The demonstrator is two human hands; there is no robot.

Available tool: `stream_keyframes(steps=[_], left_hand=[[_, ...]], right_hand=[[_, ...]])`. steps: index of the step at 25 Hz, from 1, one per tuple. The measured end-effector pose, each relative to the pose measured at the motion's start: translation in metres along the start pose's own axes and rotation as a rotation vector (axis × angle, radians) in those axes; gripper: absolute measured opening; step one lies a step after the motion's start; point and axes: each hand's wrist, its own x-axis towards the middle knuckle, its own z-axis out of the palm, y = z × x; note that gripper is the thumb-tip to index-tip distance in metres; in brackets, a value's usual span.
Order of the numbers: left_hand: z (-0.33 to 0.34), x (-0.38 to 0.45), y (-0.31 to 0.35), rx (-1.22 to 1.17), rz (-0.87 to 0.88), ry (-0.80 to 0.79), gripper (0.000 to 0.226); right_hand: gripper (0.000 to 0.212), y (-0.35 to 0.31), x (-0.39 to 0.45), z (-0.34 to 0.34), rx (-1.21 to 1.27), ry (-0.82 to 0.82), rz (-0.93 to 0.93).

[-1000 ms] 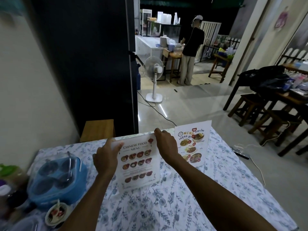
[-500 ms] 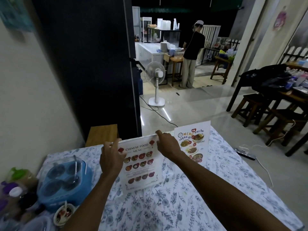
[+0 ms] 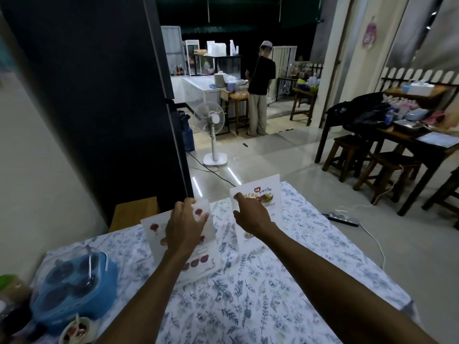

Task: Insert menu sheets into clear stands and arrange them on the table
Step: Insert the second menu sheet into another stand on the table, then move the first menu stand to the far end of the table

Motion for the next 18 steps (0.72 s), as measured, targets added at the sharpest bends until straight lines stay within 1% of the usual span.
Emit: stream_keyframes(steps=[2,6,11,14,18], left_hand=[[0.016,-0.006,0.017,-0.028,0.033,-0.053,0.047],[0.047,-0.017,0.039,-0.098,0.055,-0.15,0.046],[0.09,-0.03,0.051,-0.101,0.089,-0.267,0.044],[0.116,-0.037,0.048,-0.095,0.068,-0.334,0.048],[0.156,-0.04,0.031,-0.057,-0.062,-0.423,0.059]], right_hand=[[0.039,0.019,-0.01,-0.006,0.004,0.002,0.051],[0.053,0.061,-0.029,-0.014,-0.034,-0.001,0.137],[0.043,0.113,-0.049,-0.007,-0.044,-0.028,0.239],[0.043,0.144,-0.055,0.007,-0.051,-0.087,0.291],[0.047,0.185,-0.042,0.034,-0.068,-0.187,0.319]])
